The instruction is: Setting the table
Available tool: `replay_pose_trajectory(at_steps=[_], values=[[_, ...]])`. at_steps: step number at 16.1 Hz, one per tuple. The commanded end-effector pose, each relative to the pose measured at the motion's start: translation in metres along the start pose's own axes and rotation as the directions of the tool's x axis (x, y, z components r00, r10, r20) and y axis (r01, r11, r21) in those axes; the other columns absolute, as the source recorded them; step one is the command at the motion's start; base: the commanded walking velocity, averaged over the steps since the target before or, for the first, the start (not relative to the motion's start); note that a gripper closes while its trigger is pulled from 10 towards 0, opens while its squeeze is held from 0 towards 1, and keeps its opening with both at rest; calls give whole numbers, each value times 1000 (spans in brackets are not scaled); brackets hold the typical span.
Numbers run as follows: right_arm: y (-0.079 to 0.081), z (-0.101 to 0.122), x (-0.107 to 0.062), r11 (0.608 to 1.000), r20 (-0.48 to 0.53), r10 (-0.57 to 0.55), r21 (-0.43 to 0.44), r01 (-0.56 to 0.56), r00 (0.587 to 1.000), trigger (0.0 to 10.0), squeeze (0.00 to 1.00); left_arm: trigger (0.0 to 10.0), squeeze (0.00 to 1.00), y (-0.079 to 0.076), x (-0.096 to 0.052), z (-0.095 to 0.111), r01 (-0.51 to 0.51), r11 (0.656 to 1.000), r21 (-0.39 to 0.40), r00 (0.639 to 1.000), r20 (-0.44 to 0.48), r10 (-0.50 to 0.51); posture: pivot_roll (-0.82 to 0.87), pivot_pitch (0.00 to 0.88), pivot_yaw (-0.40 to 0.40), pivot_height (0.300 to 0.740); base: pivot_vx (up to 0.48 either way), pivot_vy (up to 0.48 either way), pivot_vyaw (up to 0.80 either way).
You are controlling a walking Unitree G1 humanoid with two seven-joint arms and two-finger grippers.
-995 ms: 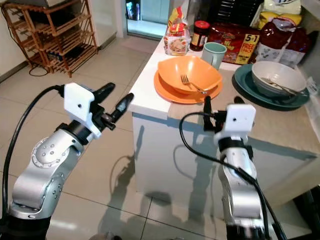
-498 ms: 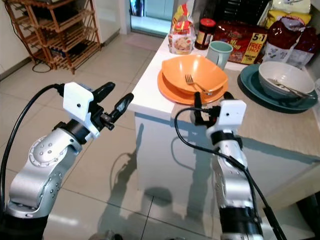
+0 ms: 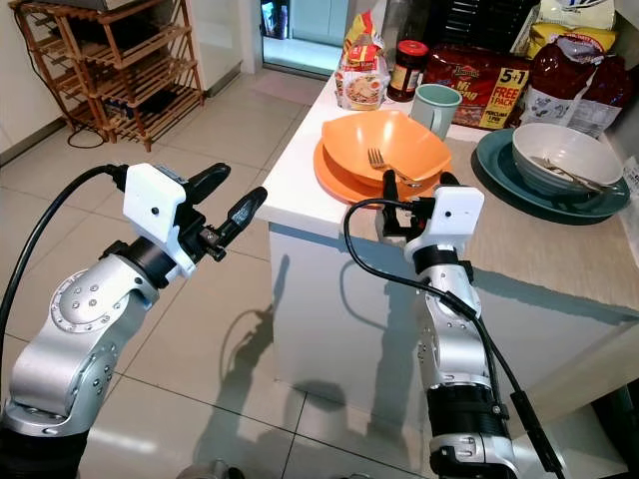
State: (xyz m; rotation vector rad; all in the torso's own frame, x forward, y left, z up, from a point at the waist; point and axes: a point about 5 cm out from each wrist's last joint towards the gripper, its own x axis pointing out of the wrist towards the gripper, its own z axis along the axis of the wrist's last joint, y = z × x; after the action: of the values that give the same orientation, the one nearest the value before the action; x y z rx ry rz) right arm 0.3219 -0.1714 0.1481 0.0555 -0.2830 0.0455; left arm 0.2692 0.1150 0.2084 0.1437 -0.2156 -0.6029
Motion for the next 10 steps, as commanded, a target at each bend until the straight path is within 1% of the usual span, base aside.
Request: replay_pose_trajectory(at_steps=[1,2,3,4,5,6,10], values=[[1,0,2,1000,13,5,23,-5,1000,10000,0,10000,0,-6,0,4,52,999,-5,999,9,-52,184,28,-46,740,0,0,0],[3,0,3,999,17,18,27,-18,1000,9804,0,10000,0,-12,-1,5,109,994,-30,994,10,-109,185,28,-47,740,0,0,0],[4,-1,3,999,15,23,32,-24,1000,8745,0,10000,0,-19,-3,6,163,986,-45,987,9,-163,185,29,-46,740,0,0,0],[4,-2,3,999,13,28,34,-28,1000,4431,0,10000,0,-23,-4,5,190,980,-52,982,5,-190,185,28,-47,740,0,0,0],[5,-2,4,999,13,31,37,-31,999,3098,0,10000,0,-24,-5,5,195,979,-53,981,5,-195,185,28,-47,740,0,0,0],[5,-3,4,999,14,33,40,-34,999,0,0,10000,0,-24,-5,5,192,980,-51,981,5,-192,186,28,-47,740,0,0,0],[3,-4,8,998,10,30,63,-31,1000,0,0,10000,0,-22,-5,7,195,979,-50,981,0,-195,190,26,-45,740,0,0,0]])
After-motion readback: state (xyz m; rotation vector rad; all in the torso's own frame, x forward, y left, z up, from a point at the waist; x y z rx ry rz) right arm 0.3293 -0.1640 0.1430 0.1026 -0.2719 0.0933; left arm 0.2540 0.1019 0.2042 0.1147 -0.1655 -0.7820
